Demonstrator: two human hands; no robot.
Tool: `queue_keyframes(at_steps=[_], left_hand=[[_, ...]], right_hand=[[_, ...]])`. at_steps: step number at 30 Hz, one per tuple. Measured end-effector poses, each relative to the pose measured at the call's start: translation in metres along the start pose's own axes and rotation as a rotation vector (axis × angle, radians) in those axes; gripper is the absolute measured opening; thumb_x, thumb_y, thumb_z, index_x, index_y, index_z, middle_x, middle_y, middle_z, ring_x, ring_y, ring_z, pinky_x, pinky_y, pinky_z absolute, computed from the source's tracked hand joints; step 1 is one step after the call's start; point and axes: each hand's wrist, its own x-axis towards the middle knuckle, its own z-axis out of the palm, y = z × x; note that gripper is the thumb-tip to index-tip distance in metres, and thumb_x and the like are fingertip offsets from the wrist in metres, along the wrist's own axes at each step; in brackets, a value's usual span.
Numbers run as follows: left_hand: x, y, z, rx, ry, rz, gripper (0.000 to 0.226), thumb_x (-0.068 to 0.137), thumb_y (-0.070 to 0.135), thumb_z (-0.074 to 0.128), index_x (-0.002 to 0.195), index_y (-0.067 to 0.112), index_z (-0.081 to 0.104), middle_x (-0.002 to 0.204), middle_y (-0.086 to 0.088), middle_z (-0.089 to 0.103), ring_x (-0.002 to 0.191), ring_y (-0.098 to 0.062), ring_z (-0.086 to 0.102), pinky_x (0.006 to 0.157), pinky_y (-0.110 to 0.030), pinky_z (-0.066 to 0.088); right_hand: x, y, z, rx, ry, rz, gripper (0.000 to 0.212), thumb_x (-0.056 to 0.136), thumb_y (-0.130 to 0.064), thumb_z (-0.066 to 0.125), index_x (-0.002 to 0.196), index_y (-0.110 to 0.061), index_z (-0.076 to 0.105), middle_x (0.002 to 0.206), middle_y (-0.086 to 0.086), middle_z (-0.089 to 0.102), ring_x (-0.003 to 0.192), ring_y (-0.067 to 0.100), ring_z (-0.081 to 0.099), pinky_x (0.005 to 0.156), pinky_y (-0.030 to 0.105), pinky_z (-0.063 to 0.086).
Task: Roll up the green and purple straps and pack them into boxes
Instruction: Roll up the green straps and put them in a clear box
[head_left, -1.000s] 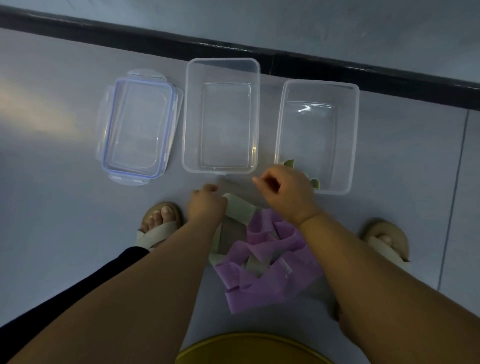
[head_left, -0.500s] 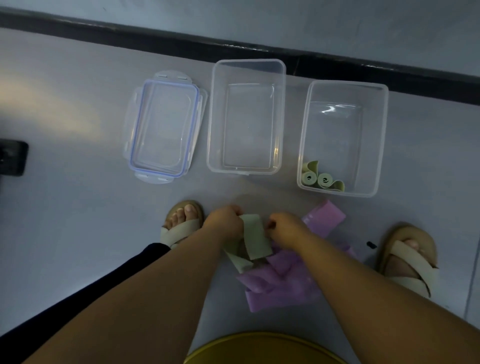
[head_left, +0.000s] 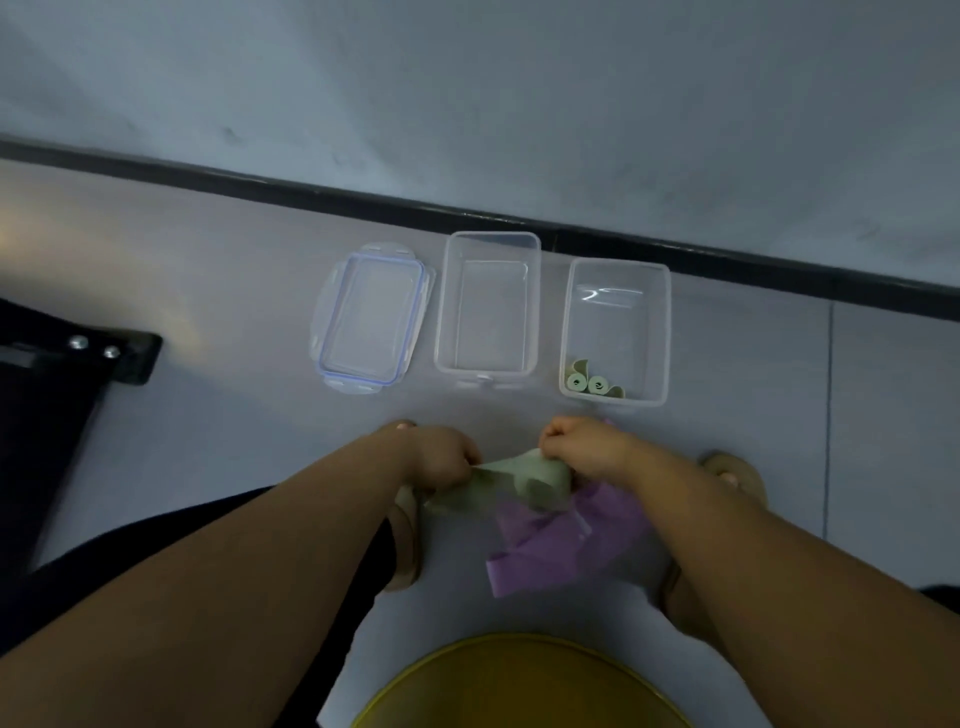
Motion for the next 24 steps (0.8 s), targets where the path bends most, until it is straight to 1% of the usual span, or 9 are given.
queue_keyframes(at_steps=[3, 4, 6, 9, 12, 14, 16, 20, 24], left_hand=[[-0.036, 0.007, -0.005, -0.035, 0.031, 0.054, 0.033, 0.092, 0.012, 0.046, 0.121, 0.014, 0.06, 0.114, -0.006, 0.061, 0.095, -0.023, 0.058, 0.065, -0.008, 0.044], [-0.047, 0.01, -0.009, -0.018, 0.051, 0.071, 0.031, 0.094, 0.015, 0.046, 0.122, 0.013, 0.059, 0.118, -0.006, 0.06, 0.101, -0.024, 0.057, 0.06, -0.007, 0.039], [-0.068, 0.014, -0.016, -0.003, 0.12, 0.11, 0.029, 0.097, 0.022, 0.044, 0.12, 0.013, 0.059, 0.116, -0.004, 0.06, 0.108, -0.023, 0.055, 0.064, -0.01, 0.036], [-0.096, 0.018, -0.027, -0.067, 0.221, 0.155, 0.024, 0.098, 0.03, 0.044, 0.096, 0.016, 0.063, 0.092, 0.002, 0.057, 0.092, -0.017, 0.051, 0.074, -0.019, 0.035], [-0.115, 0.017, -0.035, -0.296, 0.391, 0.198, 0.026, 0.097, 0.031, 0.046, 0.08, 0.015, 0.059, 0.078, 0.0, 0.054, 0.077, -0.016, 0.051, 0.073, -0.026, 0.044], [-0.127, 0.014, -0.039, -0.5, 0.517, 0.22, 0.026, 0.098, 0.025, 0.043, 0.079, 0.015, 0.057, 0.078, -0.004, 0.055, 0.069, -0.015, 0.052, 0.062, -0.022, 0.049], [-0.137, 0.013, -0.044, -0.655, 0.59, 0.257, 0.027, 0.099, 0.022, 0.041, 0.078, 0.016, 0.057, 0.08, -0.006, 0.056, 0.071, -0.017, 0.054, 0.06, -0.024, 0.052], [-0.147, 0.028, -0.06, -0.568, 0.724, 0.287, 0.03, 0.098, 0.029, 0.042, 0.072, 0.022, 0.055, 0.074, 0.004, 0.055, 0.071, -0.016, 0.05, 0.062, -0.027, 0.041], [-0.152, 0.052, -0.072, -0.483, 0.755, 0.357, 0.028, 0.096, 0.029, 0.043, 0.074, 0.019, 0.058, 0.071, 0.009, 0.055, 0.069, -0.012, 0.049, 0.064, -0.025, 0.038]], right_hand=[[-0.039, -0.018, -0.002, -0.13, 0.032, -0.082, 0.018, 0.092, -0.025, 0.054, 0.076, -0.016, 0.053, 0.079, 0.003, 0.054, 0.064, 0.012, 0.051, 0.049, 0.021, 0.044], [-0.052, -0.024, -0.005, -0.213, 0.034, -0.11, 0.022, 0.091, -0.033, 0.056, 0.079, -0.015, 0.055, 0.083, 0.004, 0.056, 0.067, 0.013, 0.053, 0.052, 0.022, 0.046], [-0.078, -0.034, -0.013, -0.378, 0.035, -0.136, 0.042, 0.086, -0.048, 0.056, 0.09, -0.006, 0.061, 0.087, 0.009, 0.058, 0.073, 0.019, 0.058, 0.062, 0.029, 0.051], [-0.116, -0.049, -0.029, -0.449, 0.057, -0.137, 0.058, 0.081, -0.056, 0.057, 0.09, 0.001, 0.062, 0.08, 0.009, 0.054, 0.07, 0.019, 0.055, 0.066, 0.033, 0.049], [-0.153, -0.06, -0.047, -0.343, 0.176, -0.191, 0.037, 0.076, -0.049, 0.067, 0.071, -0.014, 0.061, 0.076, -0.002, 0.057, 0.071, 0.012, 0.051, 0.066, 0.026, 0.042], [-0.174, -0.065, -0.059, -0.159, 0.27, -0.266, 0.028, 0.077, -0.038, 0.071, 0.073, -0.012, 0.063, 0.081, -0.002, 0.067, 0.082, 0.012, 0.059, 0.076, 0.026, 0.046], [-0.191, -0.07, -0.069, 0.054, 0.295, -0.352, 0.023, 0.081, -0.028, 0.067, 0.082, -0.005, 0.062, 0.086, 0.002, 0.071, 0.09, 0.015, 0.064, 0.088, 0.028, 0.049], [-0.204, -0.083, -0.072, 0.196, 0.38, -0.443, 0.013, 0.085, -0.024, 0.063, 0.089, -0.012, 0.06, 0.088, 0.0, 0.068, 0.087, 0.015, 0.065, 0.086, 0.031, 0.053], [-0.19, -0.089, -0.063, 0.058, 0.393, -0.431, 0.031, 0.08, -0.034, 0.068, 0.107, -0.025, 0.055, 0.107, -0.009, 0.06, 0.097, 0.009, 0.06, 0.081, 0.025, 0.049]])
